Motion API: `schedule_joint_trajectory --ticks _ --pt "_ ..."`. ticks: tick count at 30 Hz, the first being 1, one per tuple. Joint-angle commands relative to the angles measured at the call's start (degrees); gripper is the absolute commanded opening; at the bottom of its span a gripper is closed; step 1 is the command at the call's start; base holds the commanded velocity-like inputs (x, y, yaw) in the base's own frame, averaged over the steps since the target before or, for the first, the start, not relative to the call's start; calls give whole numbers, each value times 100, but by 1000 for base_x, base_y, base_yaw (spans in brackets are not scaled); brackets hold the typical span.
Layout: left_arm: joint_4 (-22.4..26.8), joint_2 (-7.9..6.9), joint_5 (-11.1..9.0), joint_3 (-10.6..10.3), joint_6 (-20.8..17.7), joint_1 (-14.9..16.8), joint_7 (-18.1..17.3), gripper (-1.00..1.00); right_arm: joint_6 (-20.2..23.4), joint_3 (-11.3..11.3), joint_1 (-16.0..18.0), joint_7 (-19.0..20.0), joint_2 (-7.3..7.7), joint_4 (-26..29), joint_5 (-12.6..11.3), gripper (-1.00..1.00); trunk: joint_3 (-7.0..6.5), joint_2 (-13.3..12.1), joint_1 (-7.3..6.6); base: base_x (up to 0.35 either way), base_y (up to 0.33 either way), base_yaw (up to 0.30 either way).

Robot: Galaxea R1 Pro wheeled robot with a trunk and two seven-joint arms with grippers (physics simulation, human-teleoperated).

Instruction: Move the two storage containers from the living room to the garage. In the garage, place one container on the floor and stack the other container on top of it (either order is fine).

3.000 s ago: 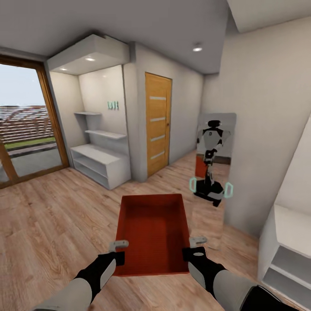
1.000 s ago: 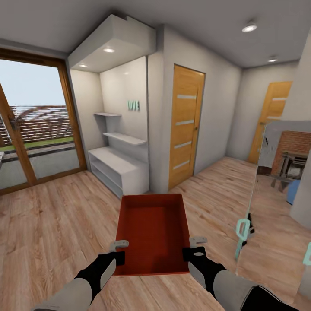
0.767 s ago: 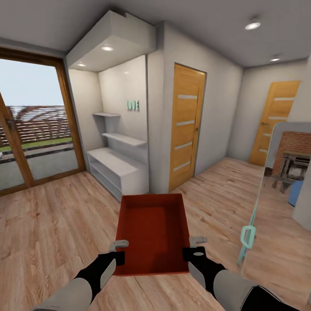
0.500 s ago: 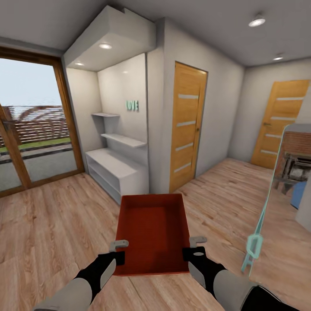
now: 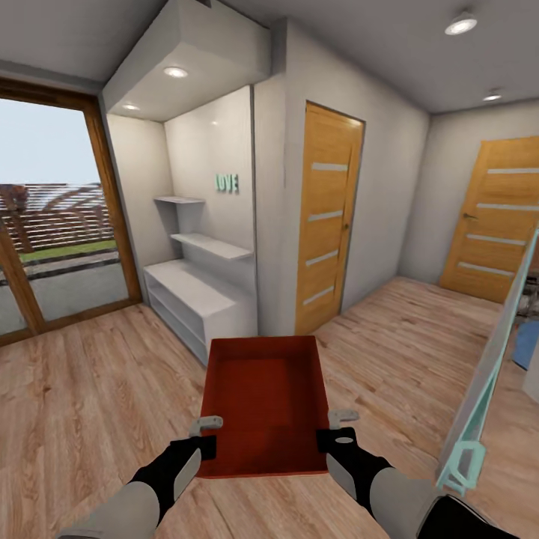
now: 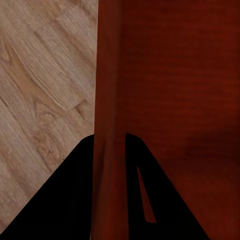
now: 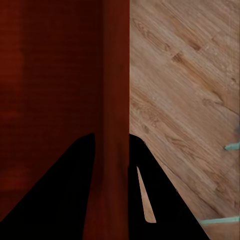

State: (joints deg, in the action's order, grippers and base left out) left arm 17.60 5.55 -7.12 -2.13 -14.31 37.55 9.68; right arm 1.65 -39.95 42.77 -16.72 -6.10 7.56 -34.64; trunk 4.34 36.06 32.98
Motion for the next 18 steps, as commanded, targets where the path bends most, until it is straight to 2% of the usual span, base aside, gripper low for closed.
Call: schedule_joint_trajectory --ticks 1,18 --pt "40 -5 70 122 80 7 52 -100 11 49 3 -7 4 -88 -114 -100 10 9 5 323 0 0" --pt "41 -3 70 120 78 7 51 -100 11 49 3 -7 4 -88 -114 -100 10 9 5 323 0 0"
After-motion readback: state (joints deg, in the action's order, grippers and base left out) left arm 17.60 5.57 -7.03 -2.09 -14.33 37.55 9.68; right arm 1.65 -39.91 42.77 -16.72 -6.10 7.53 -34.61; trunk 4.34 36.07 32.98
